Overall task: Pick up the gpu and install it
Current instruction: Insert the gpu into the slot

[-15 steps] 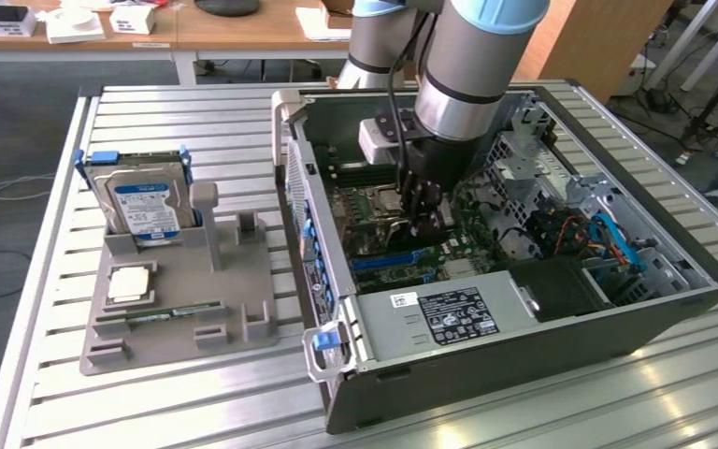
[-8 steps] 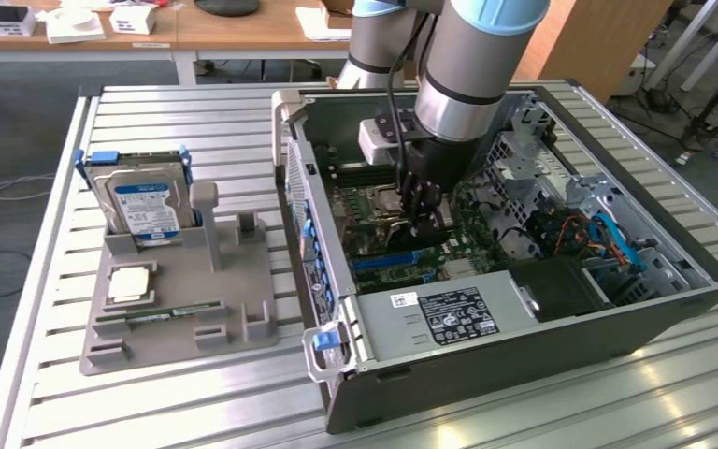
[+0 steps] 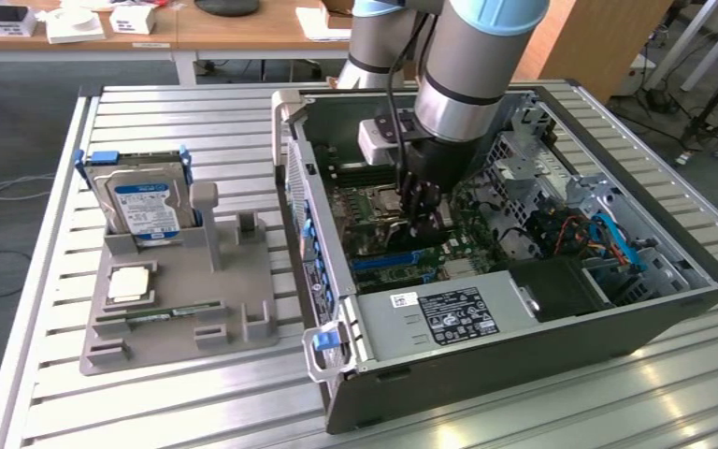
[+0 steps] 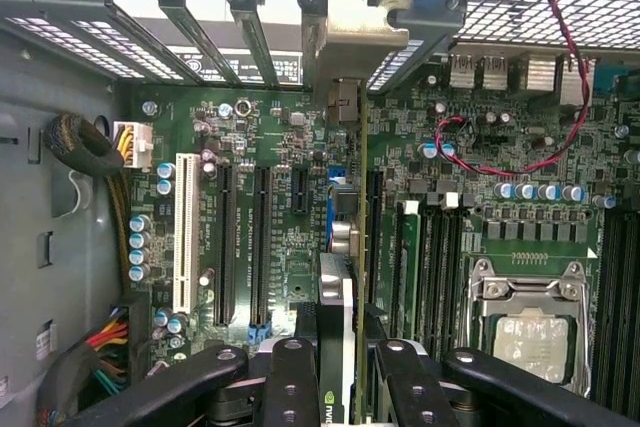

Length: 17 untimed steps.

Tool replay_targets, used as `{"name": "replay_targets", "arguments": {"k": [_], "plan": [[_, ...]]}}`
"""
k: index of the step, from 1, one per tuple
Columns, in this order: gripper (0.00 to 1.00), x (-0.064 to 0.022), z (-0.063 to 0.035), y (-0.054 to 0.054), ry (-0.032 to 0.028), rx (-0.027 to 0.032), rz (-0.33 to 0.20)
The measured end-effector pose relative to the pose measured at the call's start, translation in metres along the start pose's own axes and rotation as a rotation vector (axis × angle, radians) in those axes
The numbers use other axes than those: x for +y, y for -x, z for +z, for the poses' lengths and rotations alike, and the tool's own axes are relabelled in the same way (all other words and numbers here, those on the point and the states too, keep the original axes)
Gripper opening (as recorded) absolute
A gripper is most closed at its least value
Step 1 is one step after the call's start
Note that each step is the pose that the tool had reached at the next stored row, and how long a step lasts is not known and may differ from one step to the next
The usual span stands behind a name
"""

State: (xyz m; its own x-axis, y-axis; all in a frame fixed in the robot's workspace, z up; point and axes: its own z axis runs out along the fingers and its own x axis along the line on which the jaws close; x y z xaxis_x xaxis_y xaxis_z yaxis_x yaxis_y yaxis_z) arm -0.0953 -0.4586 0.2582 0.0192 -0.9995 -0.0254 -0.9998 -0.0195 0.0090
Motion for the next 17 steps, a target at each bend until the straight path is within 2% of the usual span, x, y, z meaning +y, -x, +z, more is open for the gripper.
{"name": "replay_targets", "arguments": {"k": [17], "plan": [[0.27, 0.0052, 0.0000, -0.0004, 0.0001, 0.0000, 0.000]]}}
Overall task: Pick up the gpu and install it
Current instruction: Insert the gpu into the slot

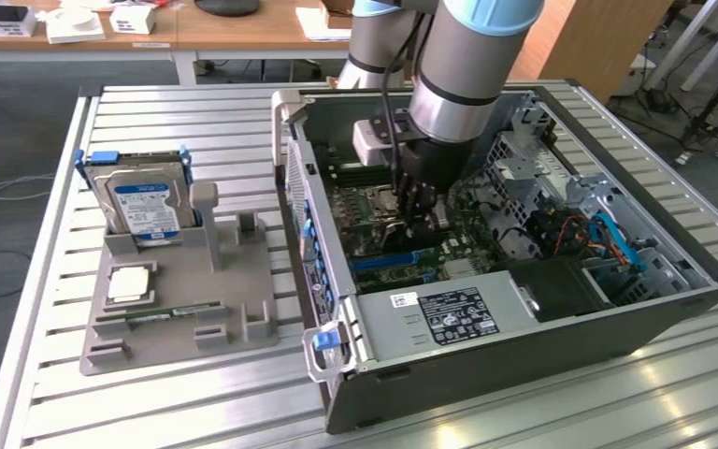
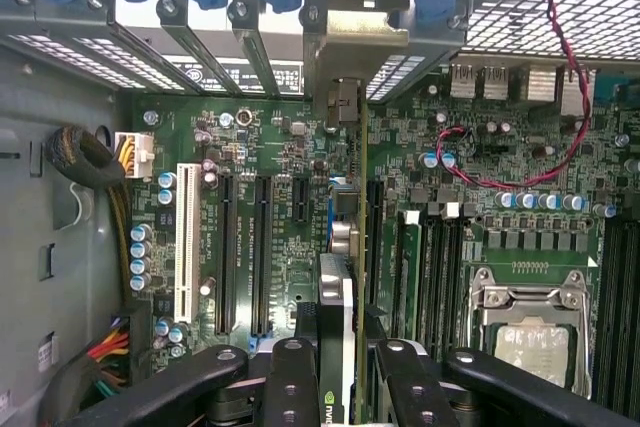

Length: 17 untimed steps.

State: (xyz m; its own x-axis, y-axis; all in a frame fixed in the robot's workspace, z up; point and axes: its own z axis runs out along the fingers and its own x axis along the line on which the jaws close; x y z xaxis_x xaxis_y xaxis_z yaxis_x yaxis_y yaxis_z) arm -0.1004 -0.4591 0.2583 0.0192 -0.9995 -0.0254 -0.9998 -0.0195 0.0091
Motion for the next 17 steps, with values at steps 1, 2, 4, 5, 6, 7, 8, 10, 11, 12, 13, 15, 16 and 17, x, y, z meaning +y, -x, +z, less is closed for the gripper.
{"name": "replay_targets", "arguments": {"k": [1, 2, 4, 5, 6, 7, 8, 10, 11, 12, 13, 15, 16, 17], "plan": [[0.27, 0.0003, 0.0000, 0.0000, 0.0000, 0.0000, 0.000], [0.27, 0.0005, 0.0000, 0.0000, 0.0000, 0.0000, 0.000], [0.27, 0.0011, 0.0000, 0.0000, 0.0000, 0.0000, 0.000], [0.27, 0.0013, 0.0000, 0.0000, 0.0000, 0.0000, 0.000], [0.27, 0.0016, 0.0000, 0.0000, 0.0000, 0.0000, 0.000], [0.27, 0.0019, 0.0000, 0.0001, 0.0000, 0.0000, 0.000], [0.27, 0.0022, 0.0000, 0.0001, 0.0000, 0.0001, 0.000], [0.27, 0.0027, 0.0000, 0.0001, 0.0000, 0.0000, 0.000], [0.27, 0.0030, 0.0000, 0.0001, 0.0000, 0.0000, 0.000], [0.27, 0.0032, 0.0000, 0.0001, 0.0000, 0.0000, 0.000], [0.27, 0.0035, 0.0001, 0.0001, 0.0000, 0.0000, 0.000], [0.27, 0.0040, 0.0001, 0.0001, 0.0000, 0.0000, 0.000], [0.27, 0.0043, 0.0001, 0.0001, 0.0000, 0.0000, 0.000], [0.27, 0.0046, 0.0001, 0.0001, 0.0000, 0.0000, 0.000]]}}
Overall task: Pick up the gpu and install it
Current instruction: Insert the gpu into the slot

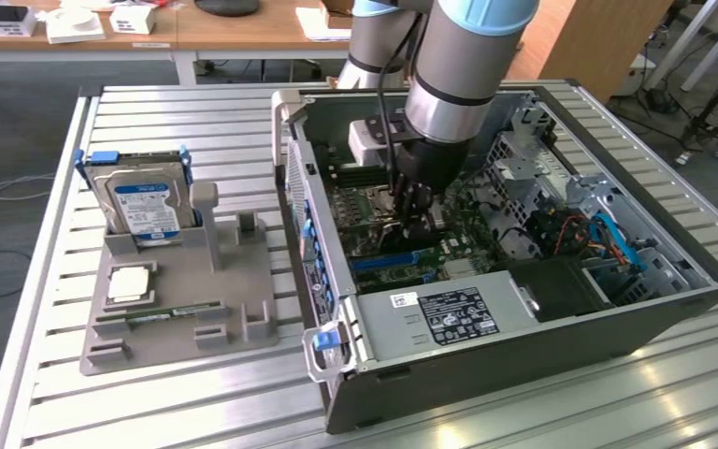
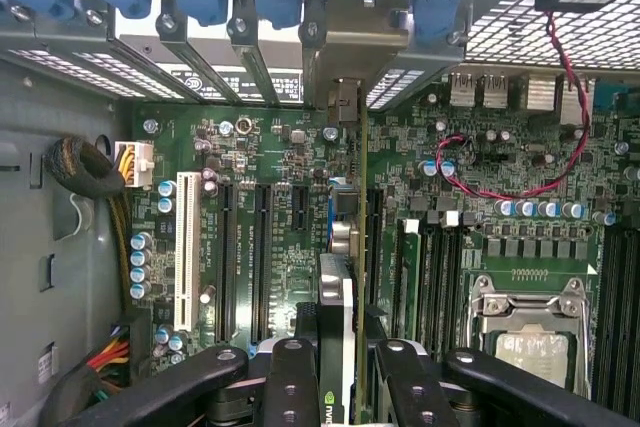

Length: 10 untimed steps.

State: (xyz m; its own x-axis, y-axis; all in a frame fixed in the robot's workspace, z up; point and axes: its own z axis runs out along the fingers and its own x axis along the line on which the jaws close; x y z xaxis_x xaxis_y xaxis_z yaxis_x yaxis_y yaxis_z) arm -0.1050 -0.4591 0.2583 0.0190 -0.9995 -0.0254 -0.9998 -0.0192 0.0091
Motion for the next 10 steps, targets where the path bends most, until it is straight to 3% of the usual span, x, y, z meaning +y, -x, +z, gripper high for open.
{"name": "replay_targets", "arguments": {"k": [10], "plan": [[0.27, 0.0006, 0.0029, -0.0001, 0.0000, 0.0000, 0.000]]}}
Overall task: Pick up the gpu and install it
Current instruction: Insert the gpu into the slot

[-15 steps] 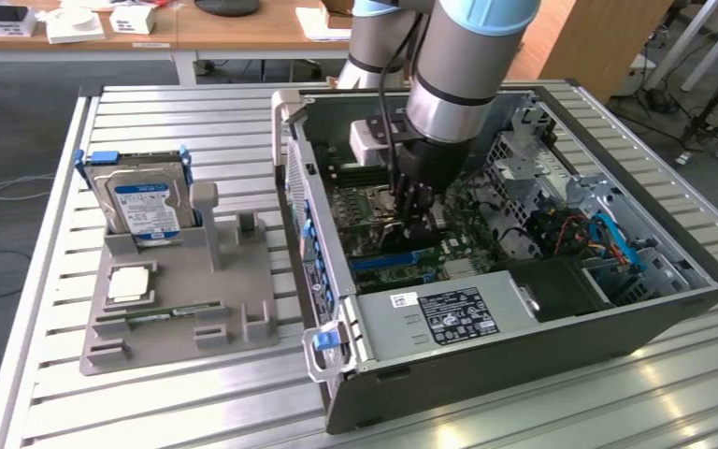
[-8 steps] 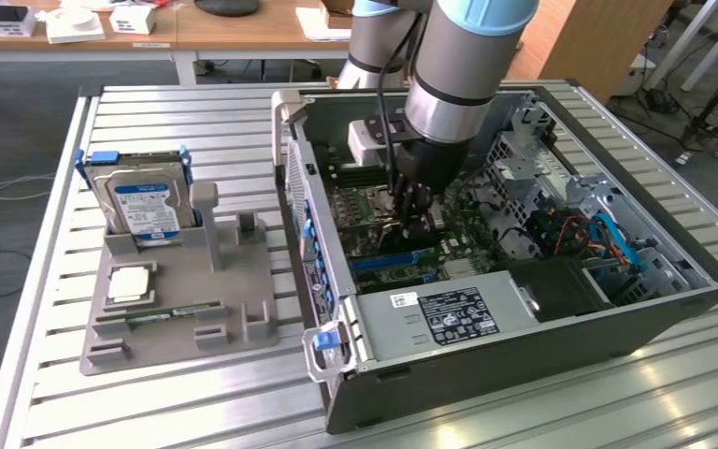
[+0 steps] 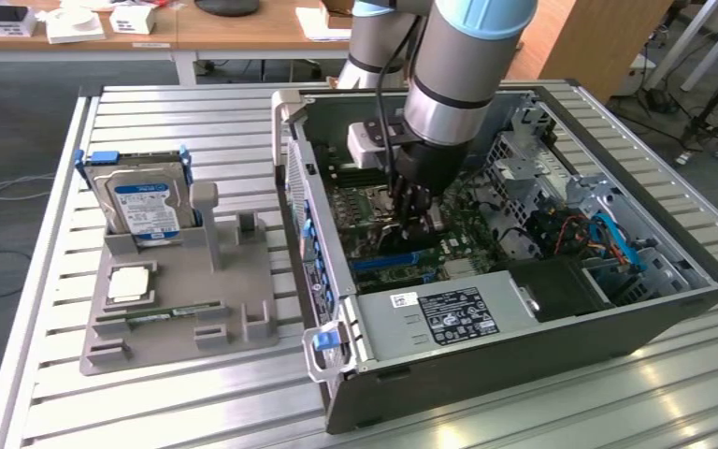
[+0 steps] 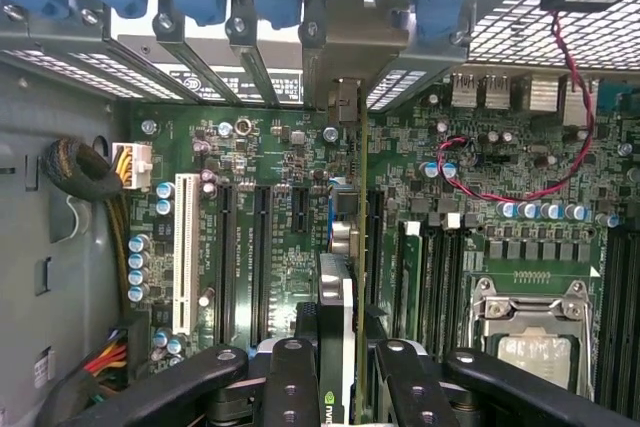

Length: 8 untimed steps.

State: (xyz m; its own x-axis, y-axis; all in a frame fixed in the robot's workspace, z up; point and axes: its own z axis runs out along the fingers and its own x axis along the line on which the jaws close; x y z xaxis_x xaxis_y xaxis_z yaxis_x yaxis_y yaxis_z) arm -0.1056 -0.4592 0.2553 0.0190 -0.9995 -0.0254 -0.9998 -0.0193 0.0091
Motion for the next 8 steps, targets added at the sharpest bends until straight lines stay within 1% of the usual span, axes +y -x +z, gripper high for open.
{"name": "replay_targets", "arguments": {"k": [8], "plan": [[0.27, 0.0001, 0.0022, -0.0001, 0.0000, 0.0000, 0.000]]}}
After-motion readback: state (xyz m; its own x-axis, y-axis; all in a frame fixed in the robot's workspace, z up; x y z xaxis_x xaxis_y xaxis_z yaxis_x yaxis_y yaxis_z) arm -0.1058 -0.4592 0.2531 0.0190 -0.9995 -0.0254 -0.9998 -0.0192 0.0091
